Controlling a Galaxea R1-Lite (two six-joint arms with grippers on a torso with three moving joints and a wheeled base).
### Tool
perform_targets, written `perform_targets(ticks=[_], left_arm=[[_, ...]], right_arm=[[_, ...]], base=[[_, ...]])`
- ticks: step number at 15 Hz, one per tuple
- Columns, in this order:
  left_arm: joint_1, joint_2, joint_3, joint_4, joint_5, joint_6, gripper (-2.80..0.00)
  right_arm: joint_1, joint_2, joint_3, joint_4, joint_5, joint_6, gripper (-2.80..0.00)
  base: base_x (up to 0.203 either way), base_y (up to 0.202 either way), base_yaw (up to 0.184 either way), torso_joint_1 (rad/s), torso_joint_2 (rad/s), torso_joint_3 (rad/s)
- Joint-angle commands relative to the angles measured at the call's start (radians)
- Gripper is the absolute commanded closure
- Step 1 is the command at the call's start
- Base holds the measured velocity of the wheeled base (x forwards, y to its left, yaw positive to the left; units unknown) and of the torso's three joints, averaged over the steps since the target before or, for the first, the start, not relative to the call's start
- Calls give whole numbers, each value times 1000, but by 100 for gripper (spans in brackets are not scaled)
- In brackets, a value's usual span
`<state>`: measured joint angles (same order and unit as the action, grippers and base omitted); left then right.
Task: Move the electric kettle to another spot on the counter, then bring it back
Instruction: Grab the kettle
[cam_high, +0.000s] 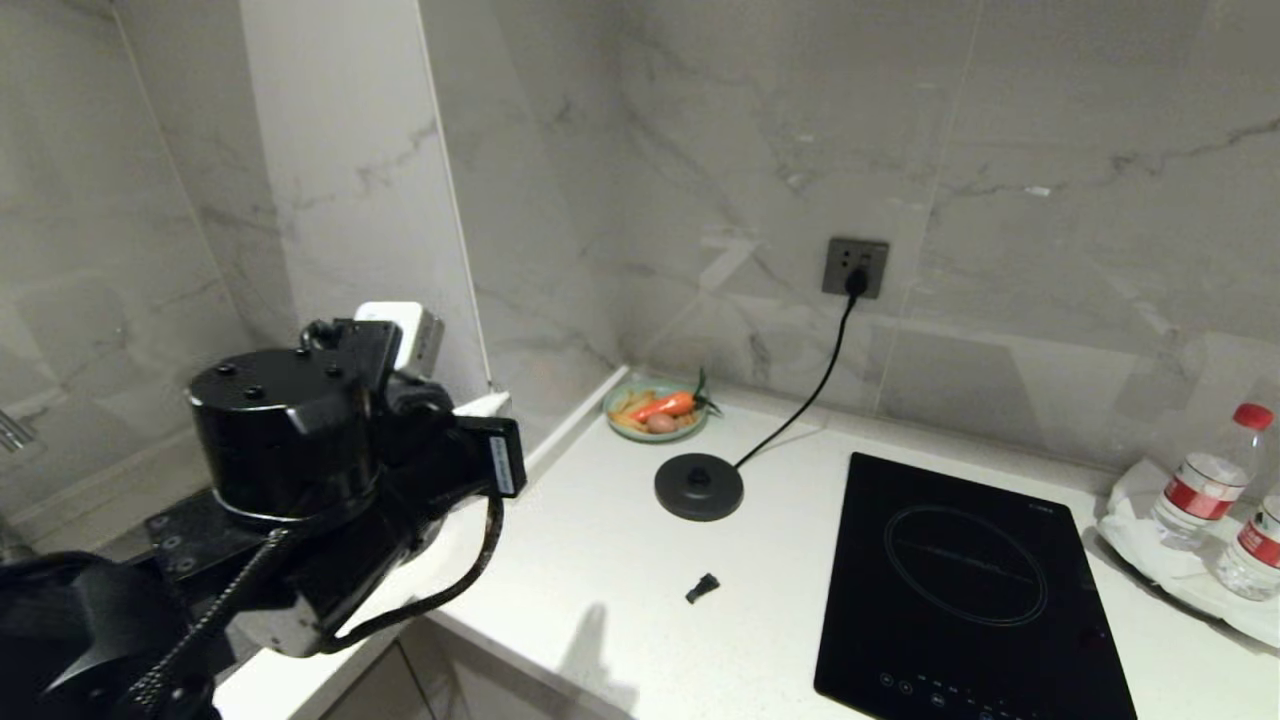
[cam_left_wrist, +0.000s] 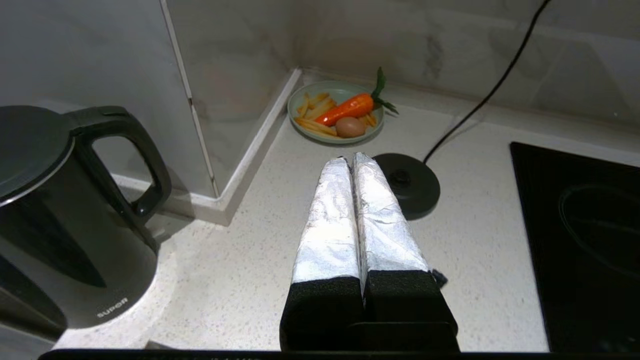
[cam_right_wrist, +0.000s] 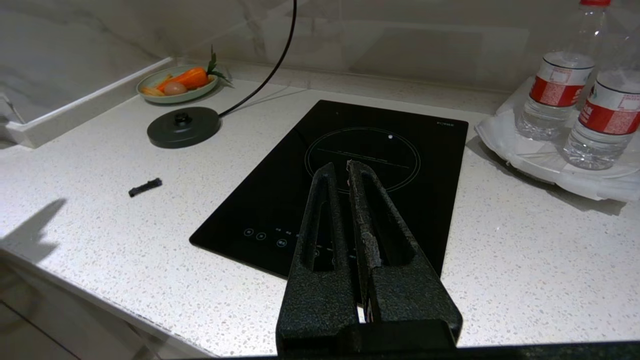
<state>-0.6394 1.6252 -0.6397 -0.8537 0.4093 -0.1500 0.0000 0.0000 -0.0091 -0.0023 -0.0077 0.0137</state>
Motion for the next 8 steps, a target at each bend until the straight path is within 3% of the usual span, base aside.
perform_targets(ticks=[1, 4, 8], left_arm=[[4, 164, -39, -24, 21, -3, 0], [42, 312, -125, -32, 84, -3, 0], [99, 476, -220, -34, 114, -3, 0]], right_arm=[[0, 2, 0, -1, 0, 0, 0], [0, 2, 0, -1, -1, 0, 0], [0, 2, 0, -1, -2, 0, 0]], base=[[0, 0, 0, 0, 0, 0], [0, 0, 0, 0, 0, 0], [0, 0, 0, 0, 0, 0]])
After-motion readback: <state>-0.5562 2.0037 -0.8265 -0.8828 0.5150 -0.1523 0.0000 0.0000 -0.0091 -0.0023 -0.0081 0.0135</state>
